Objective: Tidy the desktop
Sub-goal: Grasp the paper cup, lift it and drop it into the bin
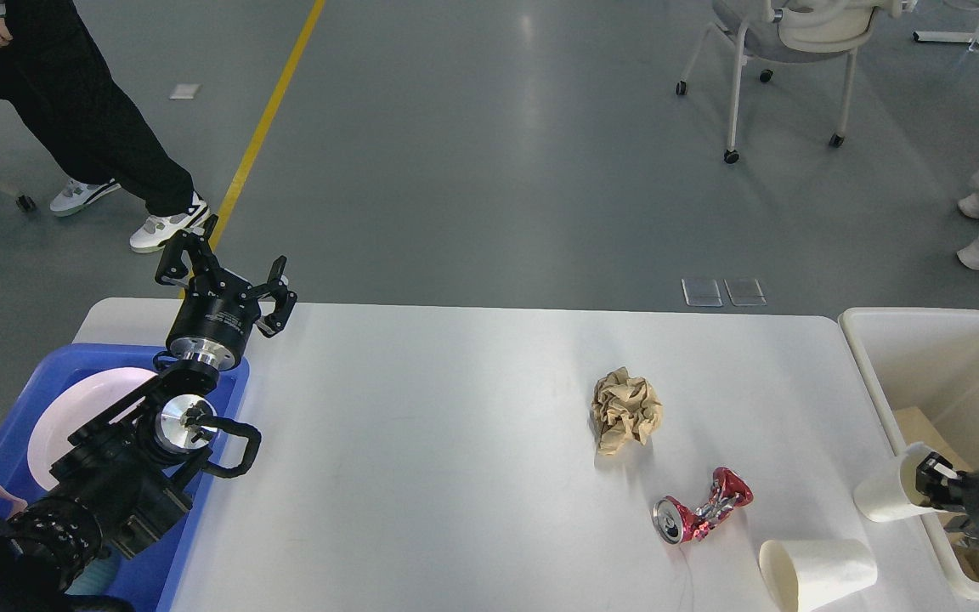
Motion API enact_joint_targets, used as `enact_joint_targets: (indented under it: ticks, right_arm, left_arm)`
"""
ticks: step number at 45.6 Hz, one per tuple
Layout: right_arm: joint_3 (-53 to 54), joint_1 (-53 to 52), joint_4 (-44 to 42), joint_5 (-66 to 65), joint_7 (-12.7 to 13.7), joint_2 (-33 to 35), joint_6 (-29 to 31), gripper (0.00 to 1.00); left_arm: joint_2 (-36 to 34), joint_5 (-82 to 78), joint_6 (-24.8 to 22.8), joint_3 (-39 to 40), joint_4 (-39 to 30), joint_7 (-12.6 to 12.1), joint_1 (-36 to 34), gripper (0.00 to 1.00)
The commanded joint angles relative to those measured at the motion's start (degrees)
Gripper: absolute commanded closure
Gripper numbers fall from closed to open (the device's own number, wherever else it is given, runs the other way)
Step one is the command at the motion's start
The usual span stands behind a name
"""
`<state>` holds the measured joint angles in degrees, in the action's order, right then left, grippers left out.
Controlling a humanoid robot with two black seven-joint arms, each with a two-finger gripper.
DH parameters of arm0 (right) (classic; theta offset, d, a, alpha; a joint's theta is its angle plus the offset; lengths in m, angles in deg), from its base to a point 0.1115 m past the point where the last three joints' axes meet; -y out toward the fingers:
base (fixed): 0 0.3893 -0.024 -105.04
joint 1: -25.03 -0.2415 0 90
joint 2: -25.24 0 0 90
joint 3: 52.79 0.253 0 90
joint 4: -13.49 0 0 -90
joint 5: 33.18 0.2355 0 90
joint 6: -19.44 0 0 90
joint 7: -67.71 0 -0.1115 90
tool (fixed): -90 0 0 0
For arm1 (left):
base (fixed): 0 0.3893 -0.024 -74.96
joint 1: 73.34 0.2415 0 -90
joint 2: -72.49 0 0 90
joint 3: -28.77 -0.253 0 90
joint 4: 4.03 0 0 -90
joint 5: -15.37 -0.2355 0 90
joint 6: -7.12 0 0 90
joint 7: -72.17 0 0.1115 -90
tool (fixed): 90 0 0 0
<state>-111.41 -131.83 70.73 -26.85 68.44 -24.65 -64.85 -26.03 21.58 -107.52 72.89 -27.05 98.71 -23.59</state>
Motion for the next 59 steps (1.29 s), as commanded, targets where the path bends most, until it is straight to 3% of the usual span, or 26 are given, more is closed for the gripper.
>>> enact_joint_targets:
  ticks: [1,18,26,29,37,42,51,59]
  right_arm:
    - [0.0,-0.4,0.1,0.0,0.0,0.0,-0.2,1.0]
    - [0.0,-4.5,4.1,-0.1,0.0,0.9,0.4,1.0]
    - [-1.4,-16.4,11.8,-1.4,0.1,4.2,2.1,1.0]
    - [-3.1,-24.8,13.3,-2.1,0.1,4.9,6.9,1.0]
    - [-5.9,-46.8,14.7,-5.4,0.1,3.2,29.9,1.0]
    - [-6.1,-60.2,22.6,-6.4,0.1,-1.9,36.8,1.0]
    - [-5.5,-67.4,30.7,-6.4,0.5,-4.6,36.2,1.0]
    - [-11.8,-57.2,25.0,-8.3,0.4,-2.0,29.9,1.0]
  left_arm:
    - [0.0,0.0,-0.1,0.0,0.0,0.0,0.0,0.02]
    - [0.0,0.0,0.0,0.0,0.0,0.0,0.0,0.02]
    - [0.0,-0.1,0.0,0.0,0.0,0.0,0.0,0.02]
    - [0.0,-0.1,0.0,0.0,0.0,0.0,0.0,0.02]
    - [0.0,0.0,0.0,0.0,0.0,0.0,0.0,0.02]
    - [0.0,0.0,0.0,0.0,0.0,0.0,0.0,0.02]
    - [0.0,0.0,-0.1,0.0,0.0,0.0,0.0,0.02]
    - [0.0,-0.1,0.0,0.0,0.0,0.0,0.0,0.02]
